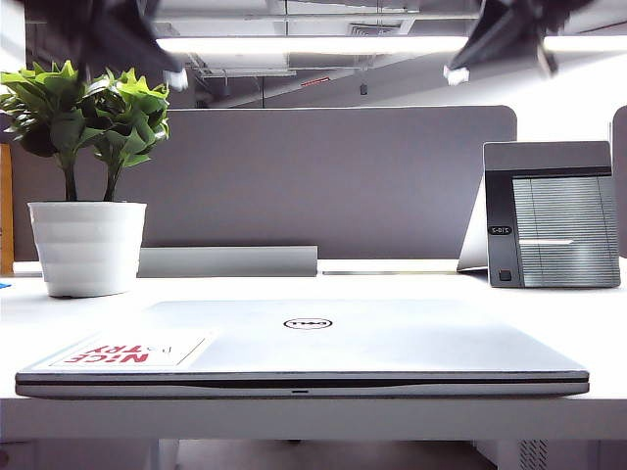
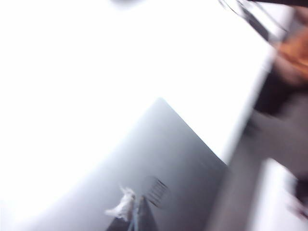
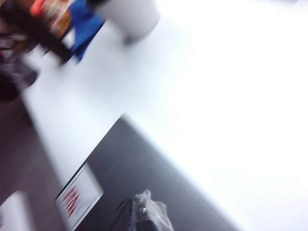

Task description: Close the laptop lid.

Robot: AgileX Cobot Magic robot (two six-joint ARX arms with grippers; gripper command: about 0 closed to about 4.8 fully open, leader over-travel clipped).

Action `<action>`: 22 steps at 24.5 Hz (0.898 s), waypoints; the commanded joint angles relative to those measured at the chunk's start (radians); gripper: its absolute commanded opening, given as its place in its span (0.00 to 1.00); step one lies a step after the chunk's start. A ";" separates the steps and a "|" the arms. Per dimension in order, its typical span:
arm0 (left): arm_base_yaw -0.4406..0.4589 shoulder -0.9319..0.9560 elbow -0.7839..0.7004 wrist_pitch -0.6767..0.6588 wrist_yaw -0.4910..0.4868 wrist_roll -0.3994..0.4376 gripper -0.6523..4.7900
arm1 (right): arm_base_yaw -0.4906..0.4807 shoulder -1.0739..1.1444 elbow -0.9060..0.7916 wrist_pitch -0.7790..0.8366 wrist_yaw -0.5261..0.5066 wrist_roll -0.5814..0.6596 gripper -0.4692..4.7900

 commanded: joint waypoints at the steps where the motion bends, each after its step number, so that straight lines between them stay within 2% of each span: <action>1: 0.000 -0.107 0.083 0.198 -0.228 -0.156 0.11 | 0.002 -0.014 0.138 0.008 0.128 0.049 0.08; 4: 0.000 -0.200 0.106 0.363 -0.401 -0.240 0.11 | 0.004 -0.037 0.268 0.017 0.282 0.056 0.08; 6: 0.000 -0.264 0.106 0.455 -0.487 -0.277 0.11 | 0.011 -0.054 0.331 0.041 0.335 0.066 0.08; 8: 0.000 -0.313 0.106 0.506 -0.546 -0.286 0.11 | 0.011 -0.078 0.384 0.086 0.362 0.111 0.08; 10: 0.000 -0.361 0.106 0.534 -0.558 -0.269 0.11 | 0.011 -0.111 0.419 0.123 0.405 0.141 0.08; 13: 0.000 -0.416 0.105 0.529 -0.644 -0.271 0.11 | 0.012 -0.169 0.428 0.168 0.496 0.168 0.08; 16: 0.000 -0.453 0.105 0.466 -0.745 -0.269 0.11 | 0.027 -0.214 0.428 0.164 0.558 0.169 0.08; 22: 0.000 -0.474 0.096 0.327 -0.744 -0.245 0.11 | 0.037 -0.234 0.426 0.045 0.561 0.169 0.08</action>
